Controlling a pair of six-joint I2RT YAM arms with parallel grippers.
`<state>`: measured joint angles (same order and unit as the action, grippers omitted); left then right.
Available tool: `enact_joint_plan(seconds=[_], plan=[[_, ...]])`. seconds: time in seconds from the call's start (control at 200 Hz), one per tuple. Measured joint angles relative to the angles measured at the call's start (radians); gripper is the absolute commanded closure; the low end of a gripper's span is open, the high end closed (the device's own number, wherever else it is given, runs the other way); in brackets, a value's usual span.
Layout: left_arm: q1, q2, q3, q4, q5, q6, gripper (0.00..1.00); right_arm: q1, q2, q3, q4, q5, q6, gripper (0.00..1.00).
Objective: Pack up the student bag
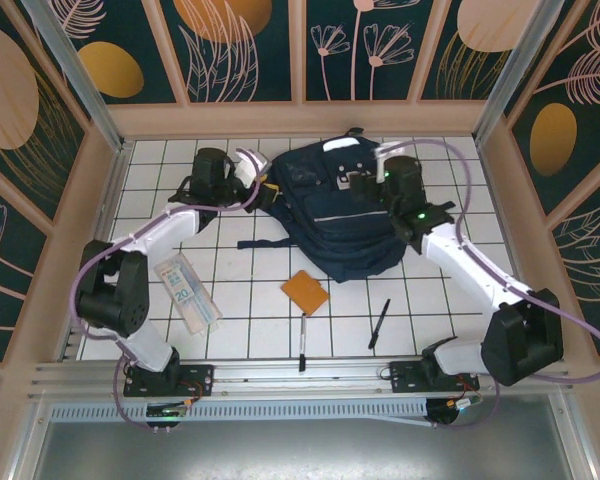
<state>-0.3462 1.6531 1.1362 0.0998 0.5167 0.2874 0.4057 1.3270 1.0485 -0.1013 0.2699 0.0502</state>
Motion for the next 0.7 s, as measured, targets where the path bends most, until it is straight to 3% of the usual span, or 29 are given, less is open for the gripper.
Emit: enact_joint_plan(seconds=[0.11, 0.235, 0.465, 0.641, 0.701], plan=[[-0.101, -0.037, 0.014, -0.024, -0.006, 0.113, 0.42, -0.111, -0.026, 0.013, -0.137, -0.006, 0.233, 0.01], [-0.229, -0.008, 0.051, -0.072, -0.014, 0.224, 0.35, -0.177, -0.06, -0.021, -0.253, -0.025, 0.348, 0.01], [-0.334, 0.151, 0.169, -0.164, -0.061, 0.386, 0.32, -0.298, -0.134, -0.137, -0.388, -0.072, 0.386, 0.01], [-0.369, 0.23, 0.195, -0.216, -0.15, 0.437, 0.32, -0.322, -0.186, -0.218, -0.405, -0.216, 0.387, 0.05], [-0.381, 0.252, 0.214, -0.226, -0.214, 0.453, 0.37, -0.321, -0.193, -0.232, -0.405, -0.271, 0.381, 0.08]])
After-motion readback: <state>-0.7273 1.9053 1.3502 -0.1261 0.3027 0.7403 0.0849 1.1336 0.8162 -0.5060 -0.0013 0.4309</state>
